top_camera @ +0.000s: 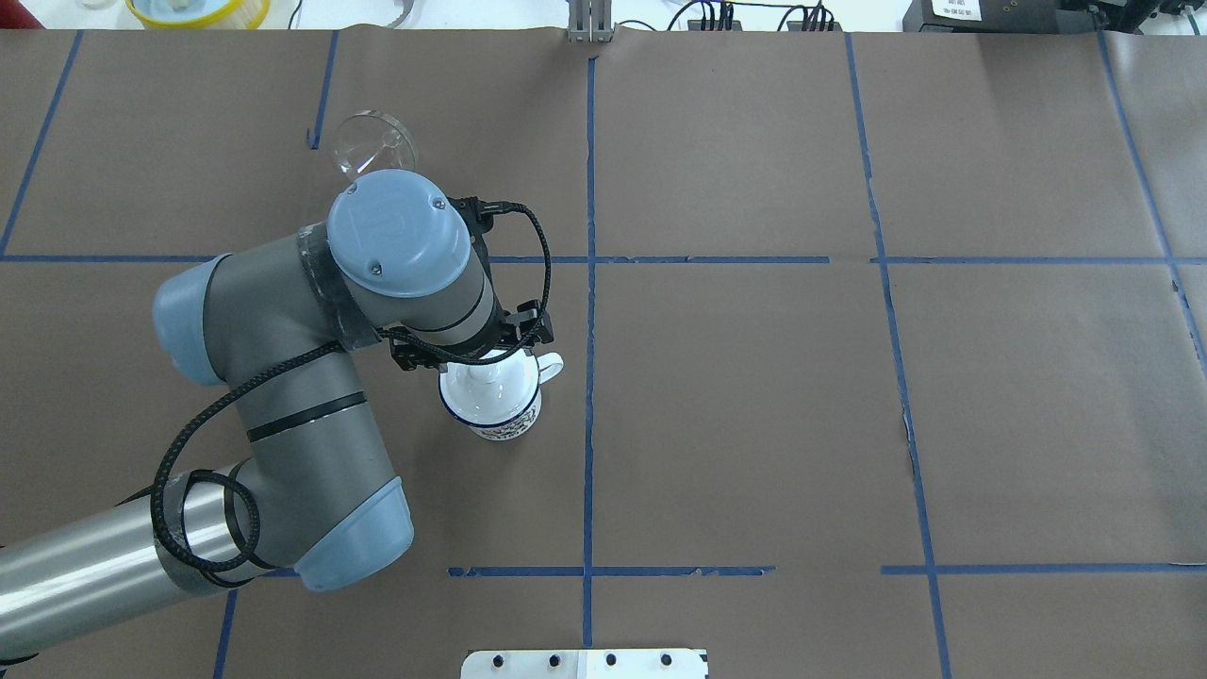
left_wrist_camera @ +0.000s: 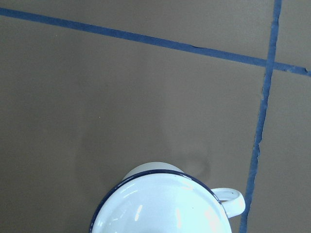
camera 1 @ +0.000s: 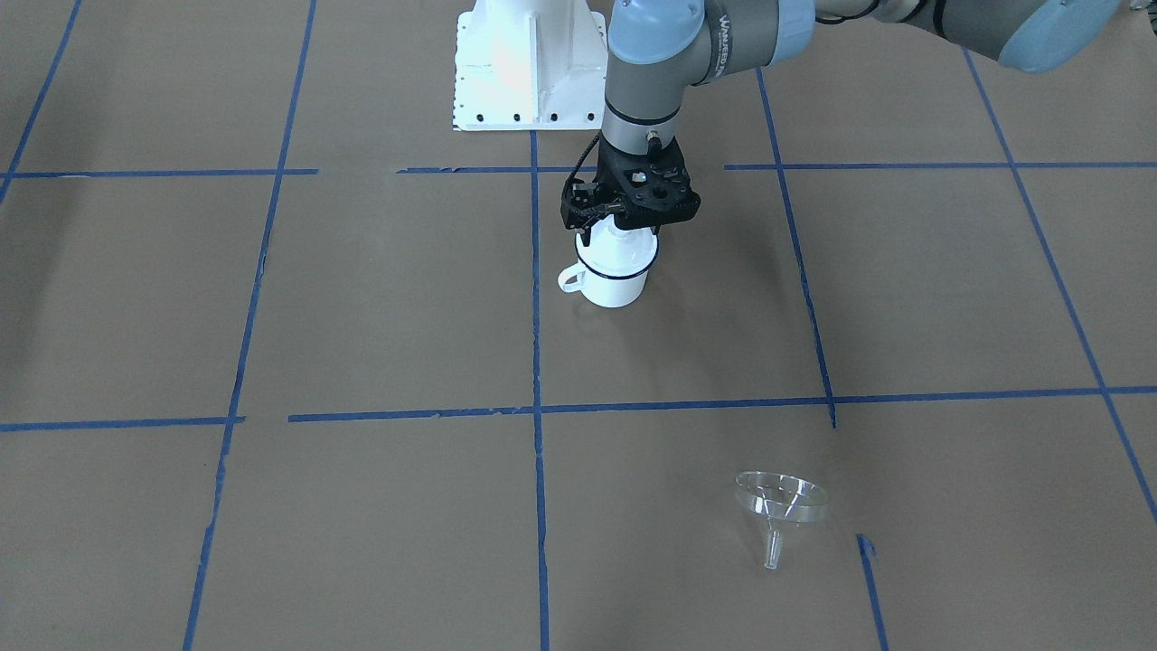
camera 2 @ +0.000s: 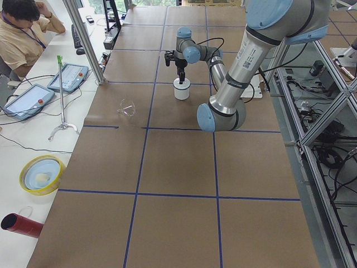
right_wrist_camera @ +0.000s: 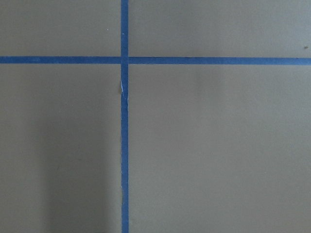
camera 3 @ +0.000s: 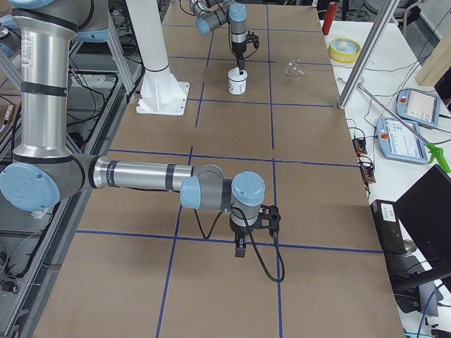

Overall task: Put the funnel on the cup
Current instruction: 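Close the left gripper on the white lid's knob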

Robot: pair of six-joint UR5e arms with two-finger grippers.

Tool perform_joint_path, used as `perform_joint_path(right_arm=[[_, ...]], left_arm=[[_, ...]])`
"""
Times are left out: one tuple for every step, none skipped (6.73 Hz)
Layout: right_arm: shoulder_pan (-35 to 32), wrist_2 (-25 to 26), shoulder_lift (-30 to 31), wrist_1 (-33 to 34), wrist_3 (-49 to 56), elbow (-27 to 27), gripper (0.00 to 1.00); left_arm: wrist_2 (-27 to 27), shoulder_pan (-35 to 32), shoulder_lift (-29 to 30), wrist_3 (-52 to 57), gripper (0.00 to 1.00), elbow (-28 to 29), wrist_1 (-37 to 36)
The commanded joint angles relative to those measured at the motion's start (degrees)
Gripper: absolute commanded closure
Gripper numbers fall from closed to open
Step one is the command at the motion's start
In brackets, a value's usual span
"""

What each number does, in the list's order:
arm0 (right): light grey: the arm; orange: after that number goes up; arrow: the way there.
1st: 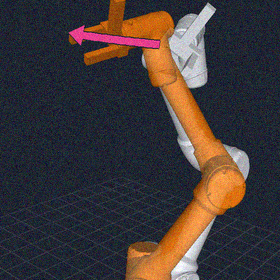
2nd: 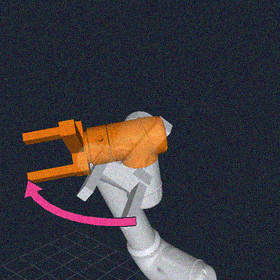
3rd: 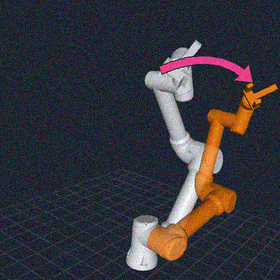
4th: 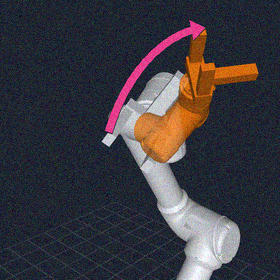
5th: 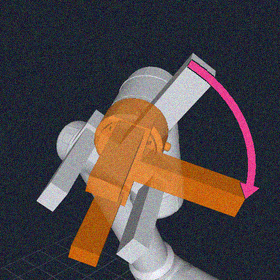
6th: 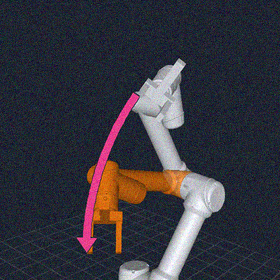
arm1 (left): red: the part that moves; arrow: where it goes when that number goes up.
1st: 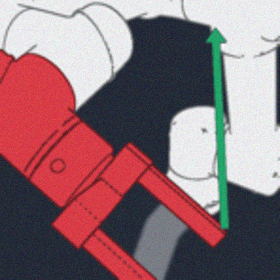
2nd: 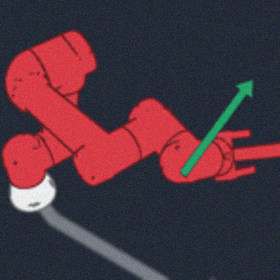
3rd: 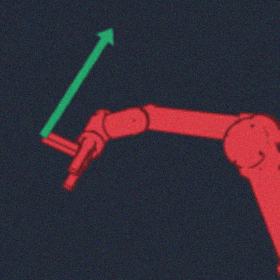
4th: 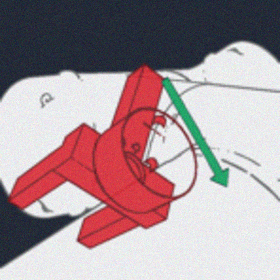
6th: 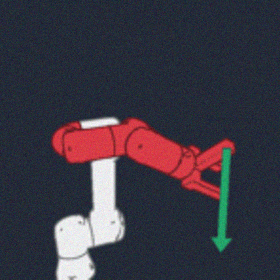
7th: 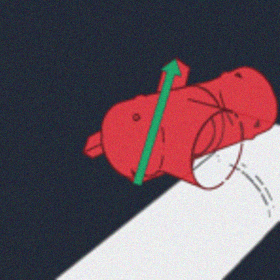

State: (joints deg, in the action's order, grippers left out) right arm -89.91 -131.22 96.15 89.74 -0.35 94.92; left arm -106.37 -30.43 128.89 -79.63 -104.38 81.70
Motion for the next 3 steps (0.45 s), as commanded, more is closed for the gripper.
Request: perform_joint_path(right_arm=[[0.0, 0.0, 0.0, 0.0, 0.0, 0.0, 0.0], [0.0, 0.0, 0.0, 0.0, 0.0, 0.0, 0.0], [0.0, 0.0, 0.0, 0.0, 0.0, 0.0, 0.0]], left_arm=[[-0.2, 0.0, 0.0, 0.1, 0.7, -0.9, -1.5], [-0.2, 0.0, 0.3, 0.2, 0.81, -1.4, -3.1], [-0.3, 0.0, 0.3, 0.2, 0.93, -1.4, -3.2]])
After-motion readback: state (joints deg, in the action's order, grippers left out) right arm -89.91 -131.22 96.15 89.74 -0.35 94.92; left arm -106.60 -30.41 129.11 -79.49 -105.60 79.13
